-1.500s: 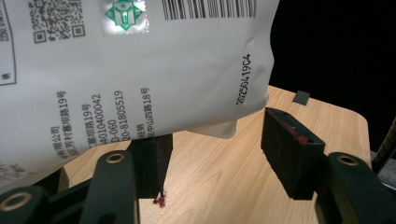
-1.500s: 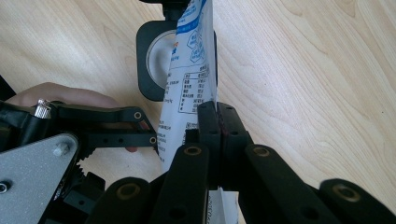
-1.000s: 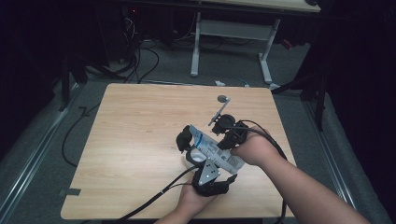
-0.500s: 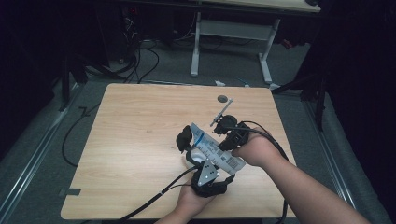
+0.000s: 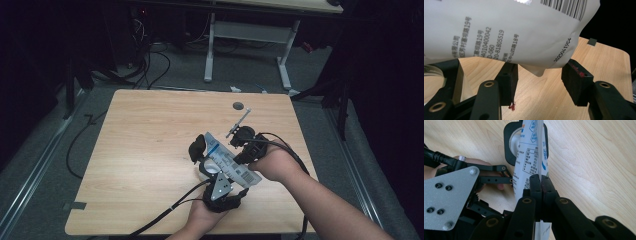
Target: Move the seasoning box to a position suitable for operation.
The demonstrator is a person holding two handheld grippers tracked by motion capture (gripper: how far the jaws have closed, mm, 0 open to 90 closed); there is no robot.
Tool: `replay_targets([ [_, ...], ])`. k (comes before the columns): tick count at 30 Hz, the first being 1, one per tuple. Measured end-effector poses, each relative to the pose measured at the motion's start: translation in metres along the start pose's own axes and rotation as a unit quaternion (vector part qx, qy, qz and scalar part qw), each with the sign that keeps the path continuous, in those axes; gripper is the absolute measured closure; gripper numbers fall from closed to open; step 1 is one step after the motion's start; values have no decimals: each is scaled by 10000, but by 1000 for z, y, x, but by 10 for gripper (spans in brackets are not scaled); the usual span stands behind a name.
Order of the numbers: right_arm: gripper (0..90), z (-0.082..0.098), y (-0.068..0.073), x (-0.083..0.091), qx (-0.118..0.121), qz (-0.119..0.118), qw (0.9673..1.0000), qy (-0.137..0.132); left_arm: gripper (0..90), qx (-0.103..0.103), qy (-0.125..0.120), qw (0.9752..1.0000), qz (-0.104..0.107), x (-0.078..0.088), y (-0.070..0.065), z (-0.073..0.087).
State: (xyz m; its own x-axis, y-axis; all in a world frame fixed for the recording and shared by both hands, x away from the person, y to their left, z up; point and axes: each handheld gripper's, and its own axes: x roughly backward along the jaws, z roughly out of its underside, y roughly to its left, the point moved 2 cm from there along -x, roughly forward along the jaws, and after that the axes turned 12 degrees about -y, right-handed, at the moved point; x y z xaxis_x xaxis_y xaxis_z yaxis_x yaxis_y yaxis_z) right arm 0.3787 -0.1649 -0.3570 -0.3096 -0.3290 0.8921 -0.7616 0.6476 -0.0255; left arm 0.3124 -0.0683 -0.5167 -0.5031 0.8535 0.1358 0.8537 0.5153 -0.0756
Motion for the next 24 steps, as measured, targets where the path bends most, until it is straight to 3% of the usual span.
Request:
replay_targets([
  [8, 900, 7, -2, 0, -68, -6, 9999, -95, 495, -30, 108, 9999, -2, 1, -2, 3],
  [24, 900, 12, -13, 3, -148, 47, 9998, -109, 428, -27, 90, 9996, 273, 6, -7, 5],
])
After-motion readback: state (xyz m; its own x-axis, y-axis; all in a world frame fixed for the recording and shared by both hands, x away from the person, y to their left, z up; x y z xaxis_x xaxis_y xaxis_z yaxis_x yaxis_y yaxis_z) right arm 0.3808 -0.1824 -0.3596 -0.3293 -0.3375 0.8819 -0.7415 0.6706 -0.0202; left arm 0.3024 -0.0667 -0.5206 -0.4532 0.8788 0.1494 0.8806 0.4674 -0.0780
